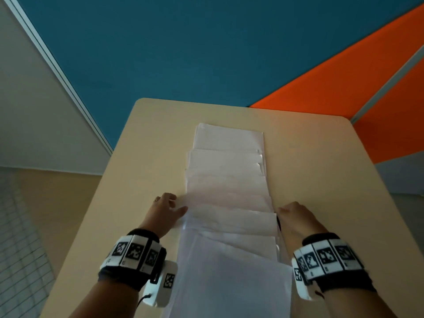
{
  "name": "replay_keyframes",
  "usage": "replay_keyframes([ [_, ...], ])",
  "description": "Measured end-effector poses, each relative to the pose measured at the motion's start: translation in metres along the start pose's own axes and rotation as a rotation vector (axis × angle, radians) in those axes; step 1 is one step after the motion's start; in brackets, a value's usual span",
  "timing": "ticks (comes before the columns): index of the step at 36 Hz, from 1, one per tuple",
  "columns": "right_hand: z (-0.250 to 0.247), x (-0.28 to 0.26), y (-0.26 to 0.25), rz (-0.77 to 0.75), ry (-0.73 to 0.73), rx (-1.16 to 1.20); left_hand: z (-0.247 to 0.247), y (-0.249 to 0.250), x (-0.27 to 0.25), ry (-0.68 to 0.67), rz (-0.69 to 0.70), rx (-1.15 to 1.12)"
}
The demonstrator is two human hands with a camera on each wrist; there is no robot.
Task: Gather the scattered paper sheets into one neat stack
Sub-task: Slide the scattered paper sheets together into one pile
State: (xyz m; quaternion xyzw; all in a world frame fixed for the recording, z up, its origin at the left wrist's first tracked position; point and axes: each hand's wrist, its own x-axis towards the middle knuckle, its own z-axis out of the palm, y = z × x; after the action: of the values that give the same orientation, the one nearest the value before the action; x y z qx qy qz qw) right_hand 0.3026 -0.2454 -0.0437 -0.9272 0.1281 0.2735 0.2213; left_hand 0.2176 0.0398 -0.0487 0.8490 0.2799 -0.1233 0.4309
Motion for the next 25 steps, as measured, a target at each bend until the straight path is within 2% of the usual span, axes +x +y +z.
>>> replay_keyframes([
  [6,0.026,-0.023,0.001,-0.090,0.008,0.028,0.010,-0.009,-0.027,-0.051,0.035,-0.013],
  [10,0.018,-0.035,0.008,-0.046,0.006,0.081,0.008,-0.012,-0.035,-0.046,-0.012,-0.137],
  [13,0.014,-0.044,0.024,0.010,0.047,0.052,0.006,-0.026,-0.045,-0.008,-0.043,-0.114],
  [18,0.037,-0.059,0.026,-0.037,0.041,0.087,0.021,-0.036,-0.072,-0.027,-0.082,-0.213],
  [22,0.040,-0.068,0.025,-0.057,0.017,0.114,0.029,-0.031,-0.081,-0.006,-0.012,-0.125],
  [25,0.034,-0.073,0.040,0.000,0.064,0.111,0.026,-0.034,-0.088,0.010,0.011,-0.060],
])
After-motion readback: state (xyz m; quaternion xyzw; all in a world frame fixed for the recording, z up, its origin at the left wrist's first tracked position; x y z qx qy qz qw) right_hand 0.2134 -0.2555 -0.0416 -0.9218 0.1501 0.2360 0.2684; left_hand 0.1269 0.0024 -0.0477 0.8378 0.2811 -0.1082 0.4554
